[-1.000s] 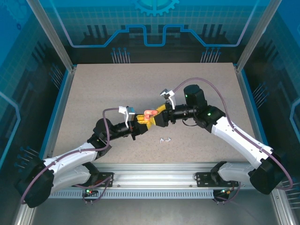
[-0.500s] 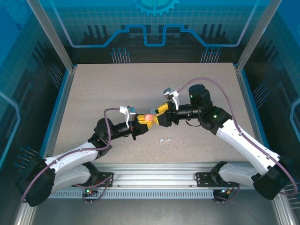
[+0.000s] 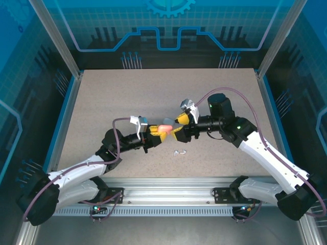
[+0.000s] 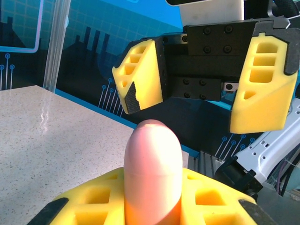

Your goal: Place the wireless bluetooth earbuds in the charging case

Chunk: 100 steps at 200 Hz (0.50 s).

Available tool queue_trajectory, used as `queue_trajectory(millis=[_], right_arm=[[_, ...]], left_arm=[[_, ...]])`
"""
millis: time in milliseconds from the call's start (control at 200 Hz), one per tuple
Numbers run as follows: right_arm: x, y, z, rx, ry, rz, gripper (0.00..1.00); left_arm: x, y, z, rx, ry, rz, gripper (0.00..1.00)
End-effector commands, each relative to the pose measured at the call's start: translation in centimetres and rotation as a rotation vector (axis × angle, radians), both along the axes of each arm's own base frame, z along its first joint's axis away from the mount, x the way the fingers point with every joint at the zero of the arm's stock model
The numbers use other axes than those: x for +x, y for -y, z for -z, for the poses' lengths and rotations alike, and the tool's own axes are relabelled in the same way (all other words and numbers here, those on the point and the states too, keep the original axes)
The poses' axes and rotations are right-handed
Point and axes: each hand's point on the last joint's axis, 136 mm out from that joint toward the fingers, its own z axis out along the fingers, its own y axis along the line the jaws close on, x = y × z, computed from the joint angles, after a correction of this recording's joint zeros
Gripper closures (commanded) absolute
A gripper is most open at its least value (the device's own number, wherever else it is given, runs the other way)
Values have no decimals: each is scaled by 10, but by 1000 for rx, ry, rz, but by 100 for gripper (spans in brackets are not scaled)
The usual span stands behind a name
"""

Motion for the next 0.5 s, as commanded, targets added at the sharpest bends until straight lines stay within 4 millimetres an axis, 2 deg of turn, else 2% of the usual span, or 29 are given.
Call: queue_trajectory(millis=[0, 175, 330, 495], right_arm=[[-13, -3, -3, 23, -2, -98, 30], [-17, -13, -4, 49, -25, -154, 41], [-15, -18, 4, 32, -49, -162, 44], [-14, -21, 8, 28, -65, -168, 58]], left_arm=[[-11, 2, -21, -44, 59, 49, 100], [-12, 3, -22, -48, 55, 61, 100], [-13, 4, -22, -54, 53, 67, 100], [-12, 4, -22, -53, 50, 65, 100]])
